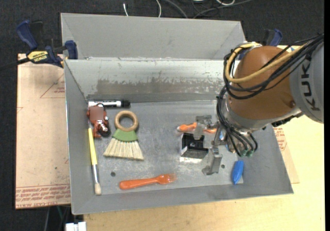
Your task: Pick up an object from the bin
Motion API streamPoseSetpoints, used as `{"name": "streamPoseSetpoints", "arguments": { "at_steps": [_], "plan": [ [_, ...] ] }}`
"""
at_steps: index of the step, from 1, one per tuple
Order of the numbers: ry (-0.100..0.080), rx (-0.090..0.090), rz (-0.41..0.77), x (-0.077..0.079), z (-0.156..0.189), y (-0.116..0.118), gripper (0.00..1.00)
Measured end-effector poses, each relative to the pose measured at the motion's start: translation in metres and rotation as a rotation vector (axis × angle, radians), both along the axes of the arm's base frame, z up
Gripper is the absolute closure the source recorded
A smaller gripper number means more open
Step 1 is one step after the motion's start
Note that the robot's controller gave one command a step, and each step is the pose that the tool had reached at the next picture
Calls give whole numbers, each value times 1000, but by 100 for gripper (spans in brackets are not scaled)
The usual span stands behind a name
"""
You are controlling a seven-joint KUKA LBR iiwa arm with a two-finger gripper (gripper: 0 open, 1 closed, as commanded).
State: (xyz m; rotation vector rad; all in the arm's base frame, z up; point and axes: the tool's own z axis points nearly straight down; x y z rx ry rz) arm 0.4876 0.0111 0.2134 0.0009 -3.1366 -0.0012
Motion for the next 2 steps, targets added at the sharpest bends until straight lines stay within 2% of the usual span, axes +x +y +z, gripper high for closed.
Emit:
{"name": "streamPoseSetpoints", "arguments": {
  "at_steps": [1,2],
  "plan": [
    [-6,0,-1,2,1,0,0],
    [-11,0,102,46,-104,-46,0]
  ]
}}
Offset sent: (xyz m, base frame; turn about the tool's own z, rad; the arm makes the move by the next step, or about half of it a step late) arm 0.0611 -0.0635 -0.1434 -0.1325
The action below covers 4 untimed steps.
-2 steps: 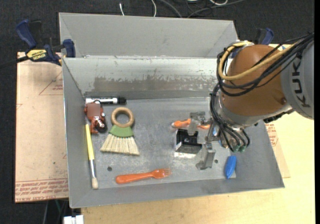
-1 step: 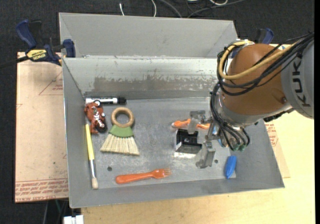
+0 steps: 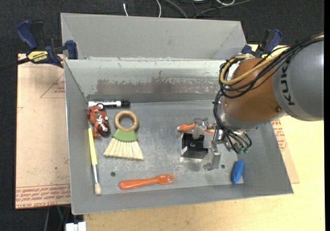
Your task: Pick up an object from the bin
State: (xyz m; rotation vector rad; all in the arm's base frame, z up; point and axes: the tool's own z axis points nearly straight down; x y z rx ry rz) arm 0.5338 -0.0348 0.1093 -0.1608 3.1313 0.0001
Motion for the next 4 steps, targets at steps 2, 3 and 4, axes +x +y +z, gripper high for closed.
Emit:
{"name": "streamPoseSetpoints", "arguments": {
  "at_steps": [2,3,4],
  "plan": [
    [-3,2,17,37,-38,-4,0],
    [-15,2,142,47,-38,-1,0],
    [-13,6,-135,64,-34,-2,100]
  ]
}}
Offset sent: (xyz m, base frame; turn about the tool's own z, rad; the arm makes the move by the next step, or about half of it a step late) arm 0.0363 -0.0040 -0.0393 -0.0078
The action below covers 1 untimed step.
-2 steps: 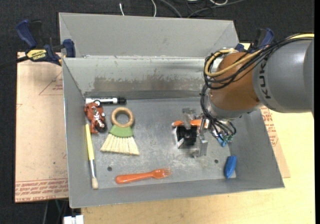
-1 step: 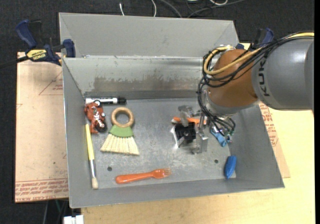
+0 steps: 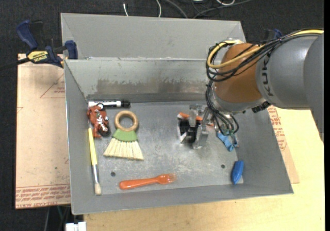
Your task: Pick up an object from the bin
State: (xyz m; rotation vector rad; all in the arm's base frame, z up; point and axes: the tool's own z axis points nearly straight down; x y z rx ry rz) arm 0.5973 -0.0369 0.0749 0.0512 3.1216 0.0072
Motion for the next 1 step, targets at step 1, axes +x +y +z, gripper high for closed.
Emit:
{"name": "streamPoseSetpoints", "arguments": {
  "at_steps": [1],
  "plan": [
    [0,0,0,0,0,0,100]
  ]
}}
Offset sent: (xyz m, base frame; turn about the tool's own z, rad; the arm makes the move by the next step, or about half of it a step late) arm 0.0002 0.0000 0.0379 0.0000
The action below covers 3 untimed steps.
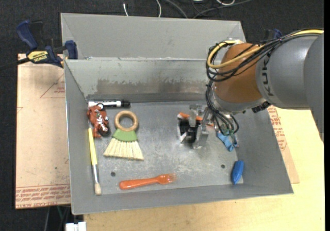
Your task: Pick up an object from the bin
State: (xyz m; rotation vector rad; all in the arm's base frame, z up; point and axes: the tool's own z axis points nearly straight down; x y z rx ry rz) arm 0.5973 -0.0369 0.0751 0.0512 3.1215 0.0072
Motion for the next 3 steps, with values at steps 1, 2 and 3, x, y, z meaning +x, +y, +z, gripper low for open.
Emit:
{"name": "streamPoseSetpoints", "arguments": {
  "at_steps": [1,2,3],
  "plan": [
    [2,0,0,-1,19,0,100],
    [-1,1,0,0,37,0,100],
    [-3,1,0,0,45,1,100]
  ]
}}
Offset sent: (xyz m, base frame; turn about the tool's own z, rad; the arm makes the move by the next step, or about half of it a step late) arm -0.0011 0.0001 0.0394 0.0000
